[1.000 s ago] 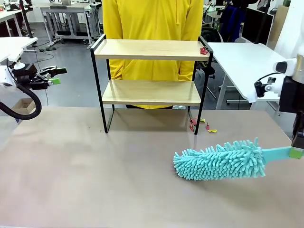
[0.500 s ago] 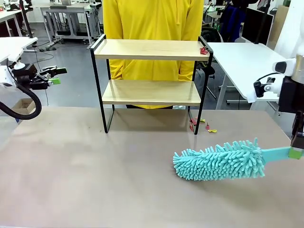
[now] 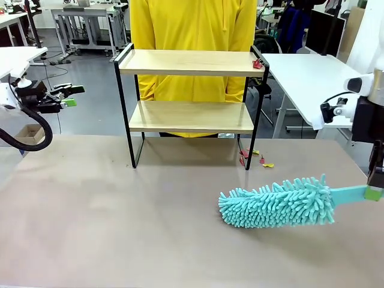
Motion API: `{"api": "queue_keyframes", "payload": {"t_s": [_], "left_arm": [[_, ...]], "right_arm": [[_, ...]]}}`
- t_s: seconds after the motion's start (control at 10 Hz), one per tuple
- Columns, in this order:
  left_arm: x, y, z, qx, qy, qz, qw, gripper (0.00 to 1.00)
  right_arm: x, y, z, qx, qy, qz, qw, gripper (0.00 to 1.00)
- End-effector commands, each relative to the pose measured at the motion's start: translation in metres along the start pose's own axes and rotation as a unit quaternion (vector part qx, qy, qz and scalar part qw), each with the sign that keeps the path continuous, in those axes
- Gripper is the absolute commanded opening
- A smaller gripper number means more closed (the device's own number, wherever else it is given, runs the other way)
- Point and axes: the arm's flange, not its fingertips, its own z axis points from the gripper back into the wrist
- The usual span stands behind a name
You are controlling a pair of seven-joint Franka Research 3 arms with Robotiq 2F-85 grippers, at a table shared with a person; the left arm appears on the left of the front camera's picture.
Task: Clean the shelf.
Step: Hand the Duster back to the human.
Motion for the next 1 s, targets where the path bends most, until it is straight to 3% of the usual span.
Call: {"api": "queue_keyframes", "payload": {"t_s": [0.0, 0.1, 0.2, 0.4, 0.6, 0.9], "left_arm": [[0.000, 0.000, 0.000, 0.000, 0.000, 0.000, 1.000, 1.00], [0.028, -0.003, 0.015, 0.014, -0.033, -0.015, 0.999, 1.00], [0.035, 0.000, 0.018, 0.027, -0.023, -0.026, 0.999, 1.00], [0.041, -0.005, 0.010, 0.017, 0.003, -0.011, 1.000, 1.00], [0.061, -0.043, 0.010, 0.002, 0.028, -0.010, 1.000, 1.00], [0.082, -0.119, 0.002, 0.000, 0.054, 0.042, 0.998, 1.00]], "right_arm": [[0.000, 0.000, 0.000, 0.000, 0.000, 0.000, 1.000, 0.13], [-0.004, -0.010, 0.024, -0.003, -0.042, 0.016, 0.999, 0.13], [-0.005, -0.018, 0.035, -0.005, -0.045, 0.017, 0.999, 0.13], [-0.011, -0.024, 0.046, 0.018, -0.071, 0.096, 0.993, 0.13], [-0.009, -0.035, 0.063, 0.020, -0.107, 0.149, 0.983, 0.13], [0.010, -0.051, 0.079, 0.017, -0.183, 0.207, 0.961, 0.13]]}}
